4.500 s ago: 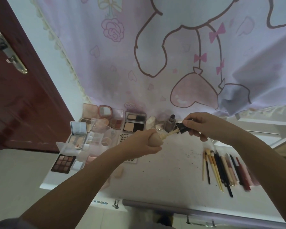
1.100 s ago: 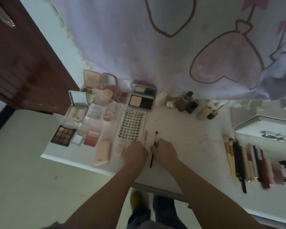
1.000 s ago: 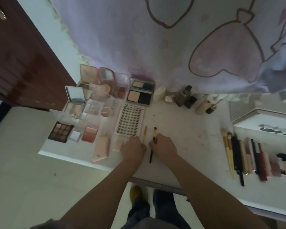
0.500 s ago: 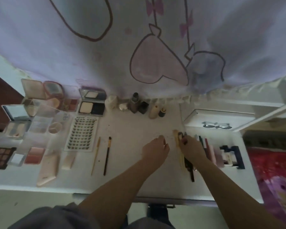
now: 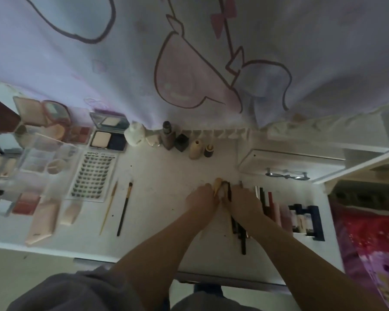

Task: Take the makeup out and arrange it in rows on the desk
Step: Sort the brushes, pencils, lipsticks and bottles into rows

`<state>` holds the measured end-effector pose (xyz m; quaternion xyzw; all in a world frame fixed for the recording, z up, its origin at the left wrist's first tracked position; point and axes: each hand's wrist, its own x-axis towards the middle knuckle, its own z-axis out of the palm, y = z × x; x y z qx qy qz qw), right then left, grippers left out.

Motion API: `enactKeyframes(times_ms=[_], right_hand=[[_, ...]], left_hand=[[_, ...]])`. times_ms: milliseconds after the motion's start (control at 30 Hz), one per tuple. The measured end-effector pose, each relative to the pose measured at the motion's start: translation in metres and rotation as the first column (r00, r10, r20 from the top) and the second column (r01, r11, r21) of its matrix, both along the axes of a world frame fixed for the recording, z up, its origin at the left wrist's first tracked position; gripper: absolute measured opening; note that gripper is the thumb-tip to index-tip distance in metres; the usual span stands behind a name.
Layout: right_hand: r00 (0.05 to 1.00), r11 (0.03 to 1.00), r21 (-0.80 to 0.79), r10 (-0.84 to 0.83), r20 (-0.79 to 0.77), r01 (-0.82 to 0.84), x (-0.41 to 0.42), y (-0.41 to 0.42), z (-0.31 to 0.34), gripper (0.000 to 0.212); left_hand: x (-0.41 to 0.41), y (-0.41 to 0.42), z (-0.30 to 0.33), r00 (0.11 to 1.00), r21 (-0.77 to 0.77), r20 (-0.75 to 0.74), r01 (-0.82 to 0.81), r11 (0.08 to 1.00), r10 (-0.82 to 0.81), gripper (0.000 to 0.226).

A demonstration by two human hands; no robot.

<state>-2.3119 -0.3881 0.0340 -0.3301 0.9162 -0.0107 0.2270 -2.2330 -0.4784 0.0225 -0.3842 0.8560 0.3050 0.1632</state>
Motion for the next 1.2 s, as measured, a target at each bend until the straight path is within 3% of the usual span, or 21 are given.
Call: enactKeyframes(times_ms=[167,333,533,733,967,1100,1200], right_hand=[[0.985,0.982,0.109,0.163,-0.049,-0.156,0.011,-0.02,0.003,0.038],[0.989,0.984,0.161,0.098,-0.106,-0.081,0.014,-0.028,0.011,0.04],[1.0,1.0,0.031,-0.008,0.015,0.007,0.062,-0.078,0.028,0.023],[0.993,1.0,-0.027,0.002,0.121,0.002,0.148,-0.137,0.007,0.035],[0.989,0.997,-0.061,-0.043,0.14,0.052,0.162,-0.155,-0.011,0.039],[0.987,0.992,-0.079,-0.089,0.131,0.099,0.144,-0.137,-0.005,0.044],[0.993,0.989,-0.101,-0.102,0.058,0.108,0.108,-0.103,0.004,0.033]], left_hand=[[0.047,-0.034,0.0,1.0,-0.07,0.026,0.015,0.997,-0.013,0.015],[0.092,-0.068,-0.002,0.994,-0.114,0.05,0.098,0.989,-0.093,0.018],[0.128,-0.106,0.003,0.992,-0.186,0.016,0.127,0.974,-0.126,0.02],[0.159,-0.137,-0.003,0.981,-0.314,0.038,0.193,0.93,-0.191,0.026],[0.173,-0.154,-0.007,0.969,-0.352,0.054,0.246,0.903,-0.242,0.032],[0.165,-0.143,0.005,0.972,-0.365,-0.071,0.182,0.913,-0.222,0.032],[0.141,-0.12,0.017,0.957,-0.384,-0.153,0.174,0.907,-0.248,0.031]])
